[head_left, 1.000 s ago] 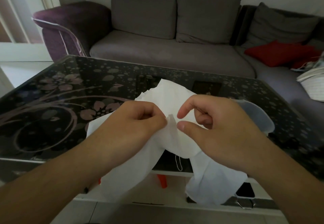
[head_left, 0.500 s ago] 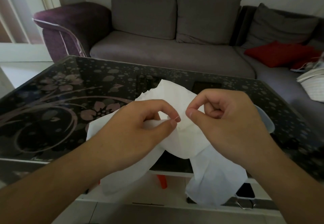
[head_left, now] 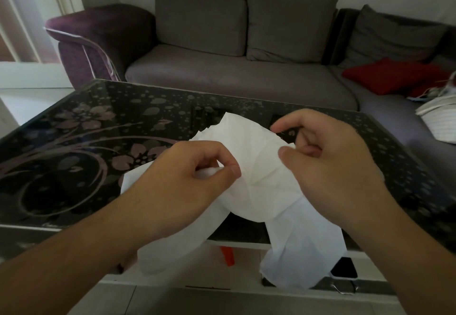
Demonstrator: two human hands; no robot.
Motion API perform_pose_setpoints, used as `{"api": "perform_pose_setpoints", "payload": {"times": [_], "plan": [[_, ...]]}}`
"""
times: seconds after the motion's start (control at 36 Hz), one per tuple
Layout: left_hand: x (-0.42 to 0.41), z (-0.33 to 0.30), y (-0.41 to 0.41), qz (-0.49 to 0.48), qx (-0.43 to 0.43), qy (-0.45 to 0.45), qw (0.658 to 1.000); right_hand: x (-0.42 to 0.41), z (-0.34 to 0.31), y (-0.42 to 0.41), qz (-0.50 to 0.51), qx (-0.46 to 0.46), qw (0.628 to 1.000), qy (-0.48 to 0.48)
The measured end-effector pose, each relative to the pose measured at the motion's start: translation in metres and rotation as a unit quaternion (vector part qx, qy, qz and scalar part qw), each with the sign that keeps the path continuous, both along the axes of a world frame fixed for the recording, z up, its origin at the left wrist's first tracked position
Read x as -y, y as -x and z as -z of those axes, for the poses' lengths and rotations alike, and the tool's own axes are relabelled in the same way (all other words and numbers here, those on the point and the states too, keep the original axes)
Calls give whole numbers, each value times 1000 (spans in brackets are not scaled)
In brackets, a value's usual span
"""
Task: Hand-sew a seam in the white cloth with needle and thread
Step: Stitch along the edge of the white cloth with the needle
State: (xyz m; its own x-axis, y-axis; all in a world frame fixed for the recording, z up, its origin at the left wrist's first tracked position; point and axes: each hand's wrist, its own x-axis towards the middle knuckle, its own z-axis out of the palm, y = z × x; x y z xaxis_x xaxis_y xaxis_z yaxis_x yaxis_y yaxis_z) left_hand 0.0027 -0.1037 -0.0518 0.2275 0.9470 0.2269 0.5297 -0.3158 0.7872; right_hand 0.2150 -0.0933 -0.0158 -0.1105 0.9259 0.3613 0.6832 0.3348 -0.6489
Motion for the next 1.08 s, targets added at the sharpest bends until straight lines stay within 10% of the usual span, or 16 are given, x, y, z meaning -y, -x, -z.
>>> {"api": "perform_pose_setpoints", "payload": {"times": [0.17,0.92,1.08], "plan": [[0,-1,-2,10,-7,-7,1000,4,9,16,-96,58,991,77],[0,-1,3,-1,-1,10,1000,-6,11,2,88,17,996,-1],[0,-1,1,7,-1,1,1000,4,7,14,-83,37,994,59]]}}
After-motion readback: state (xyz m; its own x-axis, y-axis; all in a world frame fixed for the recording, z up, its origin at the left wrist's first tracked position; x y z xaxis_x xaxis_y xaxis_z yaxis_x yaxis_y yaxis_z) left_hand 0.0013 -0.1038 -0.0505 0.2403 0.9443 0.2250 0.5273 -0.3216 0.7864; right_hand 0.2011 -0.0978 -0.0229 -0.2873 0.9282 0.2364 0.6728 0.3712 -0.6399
